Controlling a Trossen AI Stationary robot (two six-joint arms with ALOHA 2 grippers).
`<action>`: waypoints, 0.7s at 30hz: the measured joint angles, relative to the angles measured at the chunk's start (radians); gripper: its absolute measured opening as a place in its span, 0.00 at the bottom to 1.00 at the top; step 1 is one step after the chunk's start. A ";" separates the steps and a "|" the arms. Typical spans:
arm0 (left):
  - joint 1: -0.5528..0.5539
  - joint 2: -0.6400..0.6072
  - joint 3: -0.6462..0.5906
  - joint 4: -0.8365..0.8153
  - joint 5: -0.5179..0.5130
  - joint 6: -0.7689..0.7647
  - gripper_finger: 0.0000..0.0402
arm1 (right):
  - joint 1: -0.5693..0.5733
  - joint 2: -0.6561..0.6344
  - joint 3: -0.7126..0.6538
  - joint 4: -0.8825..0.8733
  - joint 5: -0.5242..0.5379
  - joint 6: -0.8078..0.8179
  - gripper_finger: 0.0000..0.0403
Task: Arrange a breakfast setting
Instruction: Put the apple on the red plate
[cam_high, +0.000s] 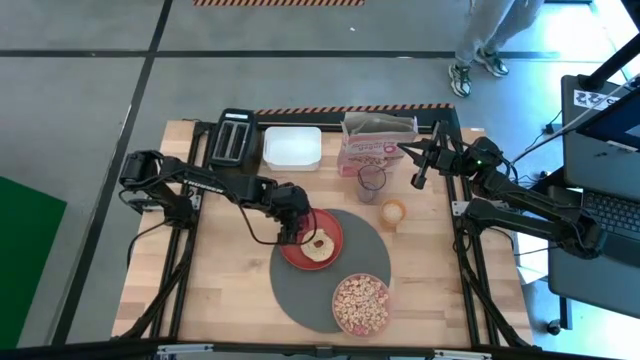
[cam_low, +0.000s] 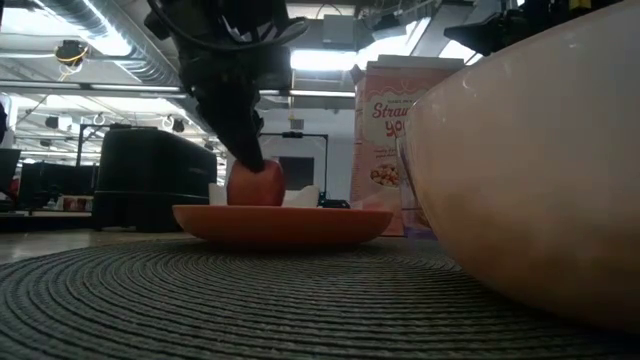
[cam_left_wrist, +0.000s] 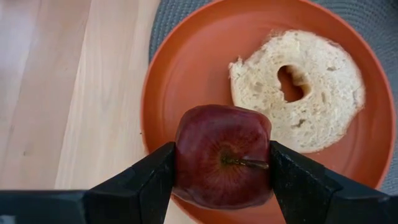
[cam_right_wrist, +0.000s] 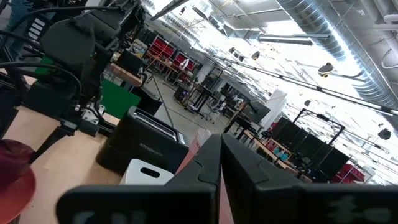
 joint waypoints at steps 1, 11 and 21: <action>-0.001 0.000 0.000 0.002 0.000 0.000 0.57 | 0.000 0.000 0.000 0.000 0.000 0.000 0.04; -0.011 0.000 0.000 0.001 -0.007 -0.001 0.59 | 0.000 0.000 0.000 0.000 0.000 0.000 0.04; -0.011 0.004 0.000 -0.005 -0.008 -0.049 0.66 | 0.000 0.000 0.000 0.000 0.000 0.000 0.04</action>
